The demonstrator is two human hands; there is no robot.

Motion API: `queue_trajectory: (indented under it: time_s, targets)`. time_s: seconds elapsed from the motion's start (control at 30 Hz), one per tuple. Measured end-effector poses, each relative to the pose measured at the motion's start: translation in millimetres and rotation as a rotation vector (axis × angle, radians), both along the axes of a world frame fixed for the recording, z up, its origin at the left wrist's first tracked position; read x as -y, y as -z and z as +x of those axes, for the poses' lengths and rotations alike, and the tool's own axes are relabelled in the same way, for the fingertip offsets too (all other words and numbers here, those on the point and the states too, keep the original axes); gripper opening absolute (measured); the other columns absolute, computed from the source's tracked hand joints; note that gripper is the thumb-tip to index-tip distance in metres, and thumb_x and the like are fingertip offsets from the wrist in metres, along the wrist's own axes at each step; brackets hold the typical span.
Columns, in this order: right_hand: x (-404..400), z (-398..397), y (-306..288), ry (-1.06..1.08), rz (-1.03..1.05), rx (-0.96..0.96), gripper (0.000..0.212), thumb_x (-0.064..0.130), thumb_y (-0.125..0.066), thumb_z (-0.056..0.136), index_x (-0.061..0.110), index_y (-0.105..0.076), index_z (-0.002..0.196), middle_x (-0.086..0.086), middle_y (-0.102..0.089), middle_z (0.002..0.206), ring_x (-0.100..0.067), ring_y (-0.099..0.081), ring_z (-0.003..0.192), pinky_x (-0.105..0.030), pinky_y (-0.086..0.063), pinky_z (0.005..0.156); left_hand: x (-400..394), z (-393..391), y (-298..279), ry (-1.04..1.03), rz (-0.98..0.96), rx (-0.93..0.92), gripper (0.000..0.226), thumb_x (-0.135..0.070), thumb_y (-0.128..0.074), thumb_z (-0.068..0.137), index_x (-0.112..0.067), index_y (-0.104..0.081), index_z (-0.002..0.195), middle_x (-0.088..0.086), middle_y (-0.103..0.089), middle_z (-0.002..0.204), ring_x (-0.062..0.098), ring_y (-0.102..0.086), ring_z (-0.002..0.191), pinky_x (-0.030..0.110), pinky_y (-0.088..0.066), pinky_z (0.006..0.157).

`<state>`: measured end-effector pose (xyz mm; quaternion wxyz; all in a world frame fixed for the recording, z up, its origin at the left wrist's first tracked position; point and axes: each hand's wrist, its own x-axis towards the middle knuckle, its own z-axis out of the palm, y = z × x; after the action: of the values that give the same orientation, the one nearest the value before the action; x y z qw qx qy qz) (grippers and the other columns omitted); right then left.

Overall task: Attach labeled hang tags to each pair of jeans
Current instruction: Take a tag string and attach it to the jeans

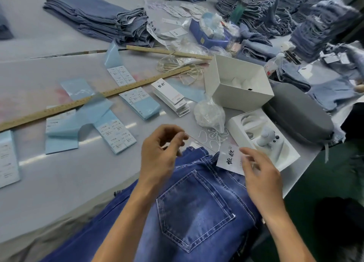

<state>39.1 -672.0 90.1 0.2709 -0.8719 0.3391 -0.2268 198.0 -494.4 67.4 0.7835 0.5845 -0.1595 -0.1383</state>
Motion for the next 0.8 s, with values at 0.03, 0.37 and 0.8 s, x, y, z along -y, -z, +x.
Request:
queue_trajectory:
  time_s: [0.03,0.37,0.8]
  targets:
    - [1.5,-0.9,-0.3,-0.009,0.056,-0.029,0.022,0.02,-0.059,0.099,0.032,-0.07,0.114,0.02,-0.067,0.109,-0.011,-0.063,0.102,-0.037,-0.054,0.091,-4.2,3.0,-4.0,-0.016,-0.023,0.011,0.008,-0.008,-0.068,0.096,-0.016,-0.071,0.096,0.0,-0.077,0.091,0.017,-0.071,0.083,0.024,-0.057,0.064]
    - [-11.6,8.2,-0.8,-0.2,-0.138,-0.061,0.026,0.022,-0.074,0.09,0.025,-0.072,0.116,0.016,-0.065,0.105,-0.006,-0.064,0.096,-0.027,-0.055,0.084,4.7,-11.8,-20.3,0.117,-0.233,-0.148,0.012,-0.01,-0.071,0.092,-0.02,-0.077,0.092,0.008,-0.077,0.086,0.02,-0.072,0.083,0.027,-0.057,0.074]
    - [-20.0,20.7,-7.9,-0.21,-0.066,0.088,0.021,0.011,-0.072,0.09,0.03,-0.066,0.094,0.017,-0.067,0.092,-0.006,-0.065,0.087,-0.013,-0.049,0.076,1.2,-4.7,-23.6,-0.013,-0.082,0.089,0.01,-0.02,-0.084,0.082,-0.024,-0.077,0.088,0.001,-0.076,0.079,0.025,-0.072,0.072,0.032,-0.057,0.065]
